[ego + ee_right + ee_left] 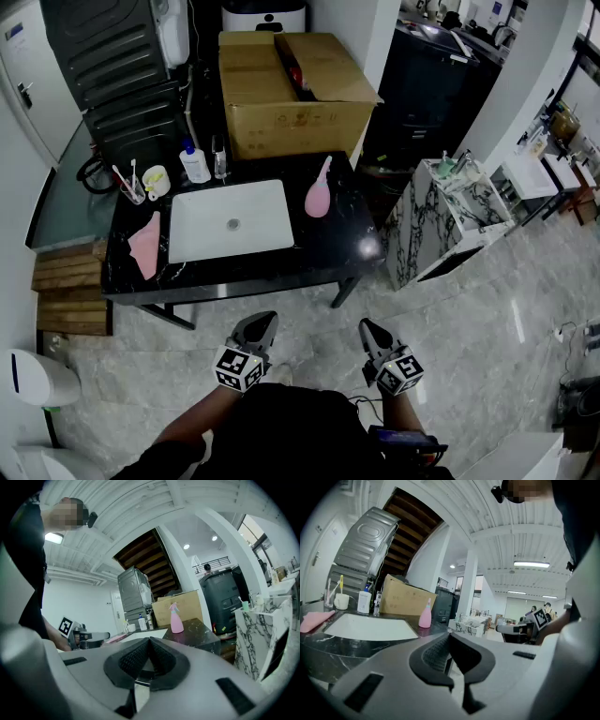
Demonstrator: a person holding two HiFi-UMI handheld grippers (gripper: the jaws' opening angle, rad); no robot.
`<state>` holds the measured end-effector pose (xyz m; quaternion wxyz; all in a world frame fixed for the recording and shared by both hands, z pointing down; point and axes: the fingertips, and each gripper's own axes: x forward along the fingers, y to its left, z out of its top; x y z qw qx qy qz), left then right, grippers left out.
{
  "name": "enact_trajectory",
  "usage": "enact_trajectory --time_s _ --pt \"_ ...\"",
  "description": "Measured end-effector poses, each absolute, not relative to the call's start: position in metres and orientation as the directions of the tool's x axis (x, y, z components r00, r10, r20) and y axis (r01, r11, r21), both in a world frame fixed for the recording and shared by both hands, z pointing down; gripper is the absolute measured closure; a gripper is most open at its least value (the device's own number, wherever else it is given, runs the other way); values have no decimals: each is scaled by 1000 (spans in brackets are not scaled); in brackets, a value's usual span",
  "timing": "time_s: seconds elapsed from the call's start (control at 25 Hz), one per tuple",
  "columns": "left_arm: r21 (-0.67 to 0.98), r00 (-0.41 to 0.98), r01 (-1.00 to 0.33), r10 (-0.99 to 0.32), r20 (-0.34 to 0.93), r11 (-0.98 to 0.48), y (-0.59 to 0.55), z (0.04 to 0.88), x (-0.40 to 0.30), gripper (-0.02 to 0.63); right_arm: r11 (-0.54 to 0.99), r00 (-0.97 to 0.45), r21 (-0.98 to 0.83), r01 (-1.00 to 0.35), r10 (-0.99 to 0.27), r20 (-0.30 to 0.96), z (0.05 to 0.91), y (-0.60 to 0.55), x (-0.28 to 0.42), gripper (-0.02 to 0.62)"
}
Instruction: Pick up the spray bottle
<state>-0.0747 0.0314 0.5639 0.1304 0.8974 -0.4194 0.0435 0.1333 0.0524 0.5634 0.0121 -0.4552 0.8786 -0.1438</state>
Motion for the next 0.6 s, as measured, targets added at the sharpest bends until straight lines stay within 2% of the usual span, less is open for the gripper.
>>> enact_trajectory --time_s 0.6 --pt "180 621 -783 -765 174 -595 45 553 -78 598 540 -584 -288 -791 -807 91 559 68 139 569"
